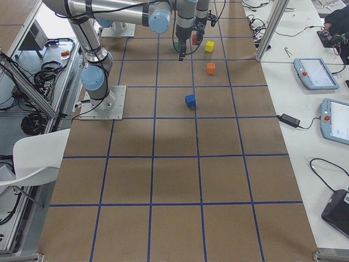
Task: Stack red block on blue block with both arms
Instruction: 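Lift the red cube with the left gripper and set it down mid-table, then open the left gripper and raise it while the right arm reaches over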
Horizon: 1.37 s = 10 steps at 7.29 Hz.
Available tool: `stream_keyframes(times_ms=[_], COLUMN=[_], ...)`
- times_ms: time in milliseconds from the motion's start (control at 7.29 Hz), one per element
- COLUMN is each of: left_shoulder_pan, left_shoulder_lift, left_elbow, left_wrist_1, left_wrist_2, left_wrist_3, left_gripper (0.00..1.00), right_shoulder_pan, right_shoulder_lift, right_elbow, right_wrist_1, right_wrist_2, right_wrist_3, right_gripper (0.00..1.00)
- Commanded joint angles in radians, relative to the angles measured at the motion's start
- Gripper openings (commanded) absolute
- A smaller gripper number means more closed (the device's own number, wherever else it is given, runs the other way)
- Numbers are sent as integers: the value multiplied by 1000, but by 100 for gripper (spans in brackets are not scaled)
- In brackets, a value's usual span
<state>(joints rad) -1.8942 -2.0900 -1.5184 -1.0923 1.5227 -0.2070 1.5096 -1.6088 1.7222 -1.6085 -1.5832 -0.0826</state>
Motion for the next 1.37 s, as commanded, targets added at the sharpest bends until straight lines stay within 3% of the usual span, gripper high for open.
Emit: stream_keyframes(times_ms=[0, 275, 412, 549, 824, 961, 1235], left_shoulder_pan=[-46, -46, -45, -40, 30, 82, 212], left_shoulder_lift=[-60, -93, -100, -90, -12, 60, 213], left_elbow=[-9, -14, -19, 4, 15, 47, 116], left_wrist_1=[20, 19, 20, 17, -32, -93, -405], left_wrist_2=[4, 7, 8, 7, -7, -34, -19], left_wrist_3=[-86, -84, -75, -75, -69, -8, 315], left_gripper=[3, 29, 81, 100, 100, 100, 100], right_shoulder_pan=[3, 1, 1, 3, 3, 9, 26], right_shoulder_lift=[0, 4, 12, 12, 59, 87, 108], right_elbow=[-3, 5, 7, 8, 4, 4, 10], right_wrist_1=[-5, -43, -71, -71, -76, -193, -258], right_wrist_2=[-9, -20, -47, -44, -43, -46, -21], right_wrist_3=[0, 14, 0, -3, -2, 18, 17], right_gripper=[100, 100, 100, 100, 100, 100, 100])
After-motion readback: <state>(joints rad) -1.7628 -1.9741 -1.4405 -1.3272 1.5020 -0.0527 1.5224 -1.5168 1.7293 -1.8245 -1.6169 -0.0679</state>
